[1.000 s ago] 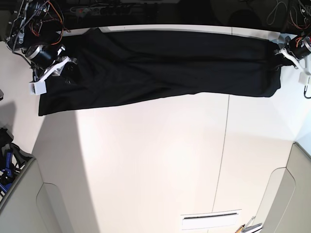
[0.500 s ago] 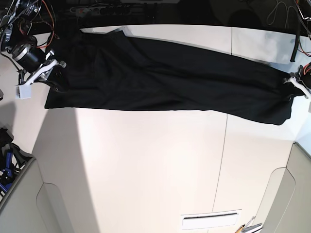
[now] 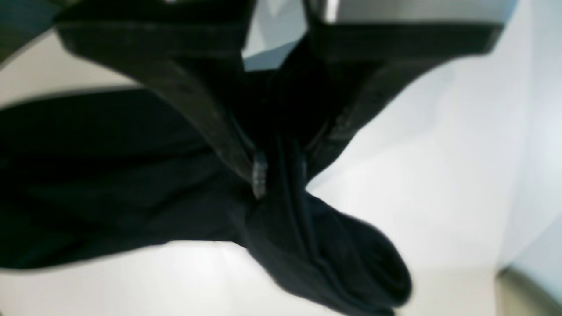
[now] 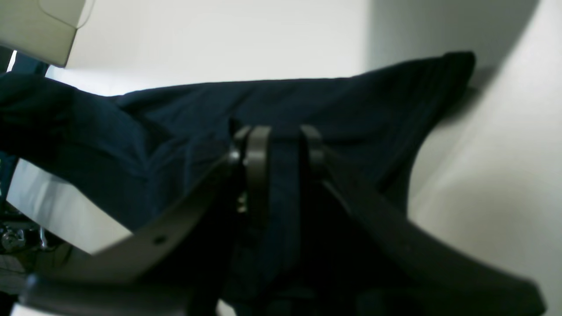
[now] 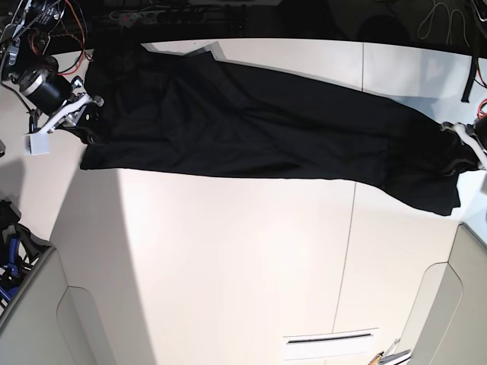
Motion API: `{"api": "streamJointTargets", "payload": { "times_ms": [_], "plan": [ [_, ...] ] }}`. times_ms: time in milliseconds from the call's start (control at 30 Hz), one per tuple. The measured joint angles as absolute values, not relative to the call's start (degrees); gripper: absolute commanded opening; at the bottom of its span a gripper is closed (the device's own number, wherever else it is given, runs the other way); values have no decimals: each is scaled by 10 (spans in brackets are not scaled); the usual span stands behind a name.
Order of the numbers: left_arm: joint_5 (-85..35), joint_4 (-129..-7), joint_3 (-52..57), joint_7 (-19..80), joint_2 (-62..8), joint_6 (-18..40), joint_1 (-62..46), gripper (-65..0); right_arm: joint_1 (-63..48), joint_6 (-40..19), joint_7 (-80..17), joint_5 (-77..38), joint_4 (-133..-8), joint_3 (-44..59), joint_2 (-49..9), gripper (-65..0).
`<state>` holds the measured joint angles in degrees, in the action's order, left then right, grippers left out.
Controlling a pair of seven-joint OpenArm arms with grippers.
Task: Fold the T-shirt properly
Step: 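Fold the strip end with the left gripper toward the right gripper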
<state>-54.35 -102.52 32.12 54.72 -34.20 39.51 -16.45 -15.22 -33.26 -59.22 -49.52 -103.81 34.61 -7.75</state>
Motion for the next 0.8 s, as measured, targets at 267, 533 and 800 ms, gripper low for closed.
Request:
{"api": "streamJointTargets", "payload": {
  "times_ms": [267, 533, 800],
  "plan": [
    [-566, -1167, 228, 570, -257, 395, -206, -650, -152, -333, -592, -495, -1038, 348, -77, -475],
    [-399, -1155, 22, 476, -225, 370, -203, -631, -152, -333, -593, -495, -1038, 433, -78, -370],
    [-389, -1130, -47, 432, -222, 360, -201, -213, -153, -333, -613, -511, -1038, 449, -78, -355]
  ]
}}
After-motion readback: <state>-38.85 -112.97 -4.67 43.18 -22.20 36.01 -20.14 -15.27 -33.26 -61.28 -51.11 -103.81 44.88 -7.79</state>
